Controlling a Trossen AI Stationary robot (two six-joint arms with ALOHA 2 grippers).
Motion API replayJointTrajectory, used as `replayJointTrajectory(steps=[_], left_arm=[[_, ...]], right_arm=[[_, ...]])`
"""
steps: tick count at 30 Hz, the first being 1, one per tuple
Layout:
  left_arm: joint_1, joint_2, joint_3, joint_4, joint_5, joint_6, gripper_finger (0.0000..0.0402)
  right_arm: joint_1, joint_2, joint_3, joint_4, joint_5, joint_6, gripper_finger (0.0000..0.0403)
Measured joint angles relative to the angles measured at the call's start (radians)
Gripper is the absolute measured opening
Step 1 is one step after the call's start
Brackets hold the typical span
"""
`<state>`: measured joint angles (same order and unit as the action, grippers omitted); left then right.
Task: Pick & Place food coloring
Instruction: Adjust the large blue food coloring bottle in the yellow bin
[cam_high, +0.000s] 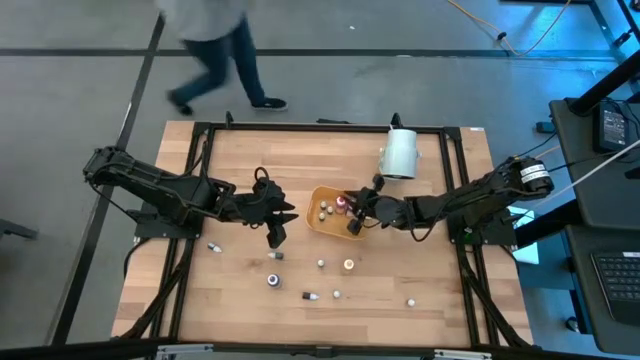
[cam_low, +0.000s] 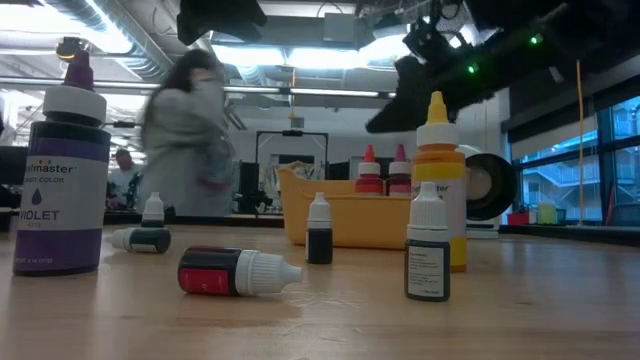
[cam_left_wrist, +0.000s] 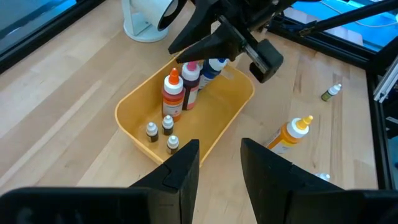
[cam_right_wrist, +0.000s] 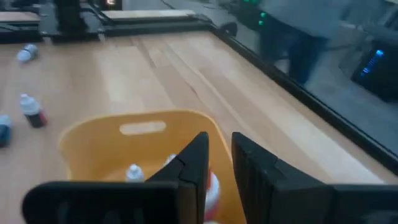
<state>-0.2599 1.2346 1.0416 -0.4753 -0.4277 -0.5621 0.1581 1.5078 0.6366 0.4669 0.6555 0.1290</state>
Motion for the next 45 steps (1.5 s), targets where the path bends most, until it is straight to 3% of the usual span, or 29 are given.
replayJointTrajectory(steps=[2,6,8,14,21,25,29,32,40,45], left_arm=[[0.0,0.0,0.0,0.0,0.0,0.0,0.0114],[0.0,0.0,0.0,0.0,0.0,0.0,0.0114],[0.0,0.0,0.0,-0.001,0.001,0.0,0.0114],[0.0,0.0,0.0,-0.001,0.0,0.0,0.0114],[0.001,0.0,0.0,0.0,0.0,0.008,0.0114],[0.001,0.0,0.0,0.0,0.0,0.008,0.0114],[0.001,0.0,0.0,0.0,0.004,0.008,0.0114],[0.001,0.0,0.0,0.0,0.005,0.008,0.0114],[0.001,0.0,0.001,0.0,0.003,0.042,0.0114],[0.001,0.0,0.001,0.0,0.003,0.044,0.0114]], right_arm=[[0.002,-0.004,0.022,-0.003,-0.101,-0.033,0.0073],[0.036,-0.027,0.061,-0.104,-0.402,-0.089,0.0073],[0.068,-0.051,0.064,-0.222,-0.449,-0.083,0.0073],[0.143,-0.102,0.064,-0.582,-0.439,0.018,0.0073],[0.168,-0.148,0.064,-0.59,-0.261,0.049,0.0073],[0.161,-0.173,0.064,-0.622,-0.271,0.001,0.0073],[0.113,-0.183,0.105,-0.711,-0.351,0.039,0.0079],[0.071,-0.172,0.144,-0.747,-0.388,0.037,0.0107],[0.032,-0.136,0.175,-0.719,-0.467,-0.17,0.0237],[0.027,-0.086,0.176,-0.716,-0.468,-0.24,0.0265]])
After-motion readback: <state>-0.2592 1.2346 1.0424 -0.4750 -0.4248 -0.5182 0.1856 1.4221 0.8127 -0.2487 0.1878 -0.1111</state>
